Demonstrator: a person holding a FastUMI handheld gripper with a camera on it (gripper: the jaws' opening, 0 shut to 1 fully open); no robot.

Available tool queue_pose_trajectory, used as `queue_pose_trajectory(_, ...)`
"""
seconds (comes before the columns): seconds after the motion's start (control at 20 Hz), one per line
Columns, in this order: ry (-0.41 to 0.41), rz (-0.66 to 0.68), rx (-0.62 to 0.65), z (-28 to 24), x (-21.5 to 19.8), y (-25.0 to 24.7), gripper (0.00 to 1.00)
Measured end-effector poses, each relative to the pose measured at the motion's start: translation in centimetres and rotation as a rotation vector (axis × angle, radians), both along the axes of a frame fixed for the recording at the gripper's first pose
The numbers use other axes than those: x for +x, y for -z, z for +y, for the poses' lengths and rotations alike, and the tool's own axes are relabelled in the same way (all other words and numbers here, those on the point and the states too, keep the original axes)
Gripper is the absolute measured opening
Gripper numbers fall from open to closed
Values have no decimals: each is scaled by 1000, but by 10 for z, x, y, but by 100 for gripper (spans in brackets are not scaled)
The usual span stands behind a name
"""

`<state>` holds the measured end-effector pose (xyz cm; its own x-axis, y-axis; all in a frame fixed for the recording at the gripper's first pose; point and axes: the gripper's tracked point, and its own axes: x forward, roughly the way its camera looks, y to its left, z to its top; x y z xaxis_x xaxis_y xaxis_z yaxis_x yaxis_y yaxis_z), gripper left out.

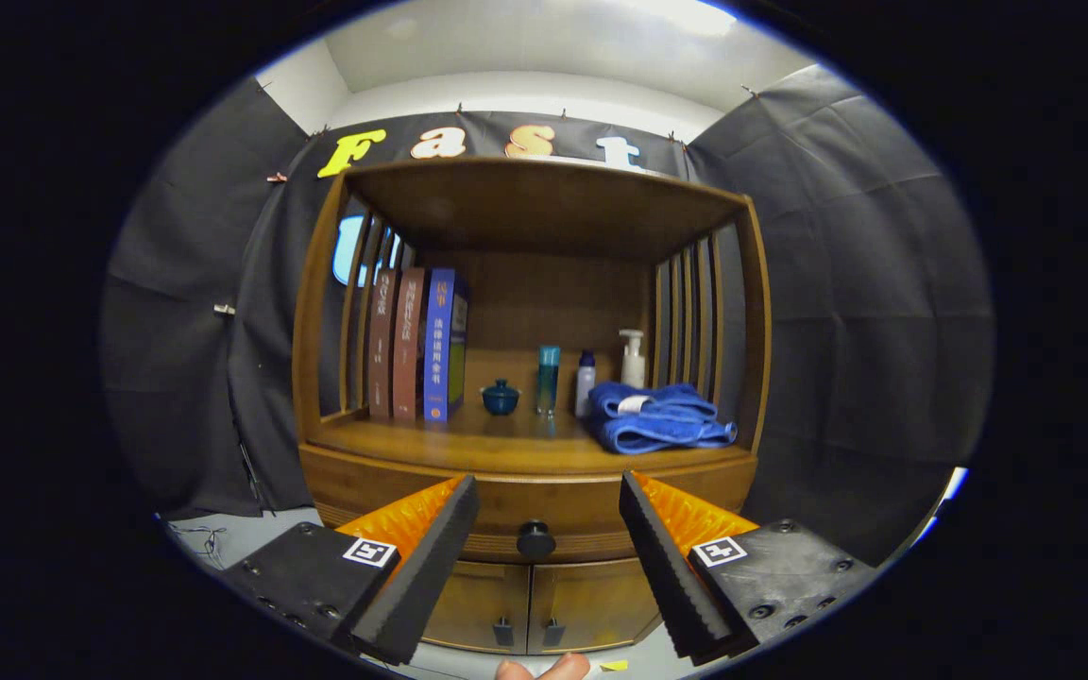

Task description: Pull open the drawer, take out the items inside it, and place them on the countertop above the cabinet.

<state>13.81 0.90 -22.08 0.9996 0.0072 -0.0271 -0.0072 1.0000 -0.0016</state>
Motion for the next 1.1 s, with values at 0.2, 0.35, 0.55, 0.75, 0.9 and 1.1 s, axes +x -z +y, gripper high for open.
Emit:
queue_pose_trajectory(0.2,-4,72,2,-1,29,49,98)
queue_pose_trajectory(0.35,-24,111,9,2,44,75,98)
queue_pose_trajectory(0.55,-51,147,10,6,66,100,98)
queue_pose_trajectory(0.75,-55,166,61,7,80,116,98)
queue_pose_trajectory(0.9,-45,149,81,4,88,113,85)
queue_pose_trajectory(1.1,-86,143,81,7,91,104,64)
